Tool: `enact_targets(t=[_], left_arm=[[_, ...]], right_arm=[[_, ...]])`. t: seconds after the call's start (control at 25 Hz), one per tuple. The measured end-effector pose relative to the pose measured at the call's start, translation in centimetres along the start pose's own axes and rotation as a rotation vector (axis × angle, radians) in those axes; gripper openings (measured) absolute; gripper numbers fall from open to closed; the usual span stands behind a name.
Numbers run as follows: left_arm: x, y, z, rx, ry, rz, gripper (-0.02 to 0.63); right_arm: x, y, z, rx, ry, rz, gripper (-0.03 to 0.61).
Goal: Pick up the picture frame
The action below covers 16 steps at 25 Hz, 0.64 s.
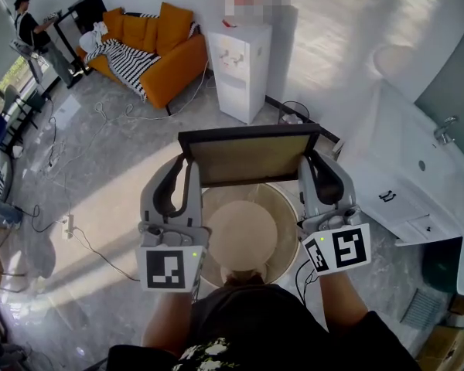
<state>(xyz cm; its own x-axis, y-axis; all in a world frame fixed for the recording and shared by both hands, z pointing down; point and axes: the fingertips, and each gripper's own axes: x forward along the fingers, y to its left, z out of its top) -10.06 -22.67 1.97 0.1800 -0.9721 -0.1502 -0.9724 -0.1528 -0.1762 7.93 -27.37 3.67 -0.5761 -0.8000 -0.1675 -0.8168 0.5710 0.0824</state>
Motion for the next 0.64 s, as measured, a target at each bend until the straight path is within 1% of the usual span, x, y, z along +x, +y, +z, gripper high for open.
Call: enact_targets(t=[0.36,0.64], left_arm=[[-0.2,-0.2,0.9,0.013,-0.020,0.004,0.058],[-0.5,-0.3,1.5,0.001,-0.015,0.001,0.058]], right_arm=[[-0.3,-0.1,0.9,-0.009,-0.022,0.001,0.043],[-0.7,-0.1,1.7,-0.019,-0.031,-0.005,0.043]])
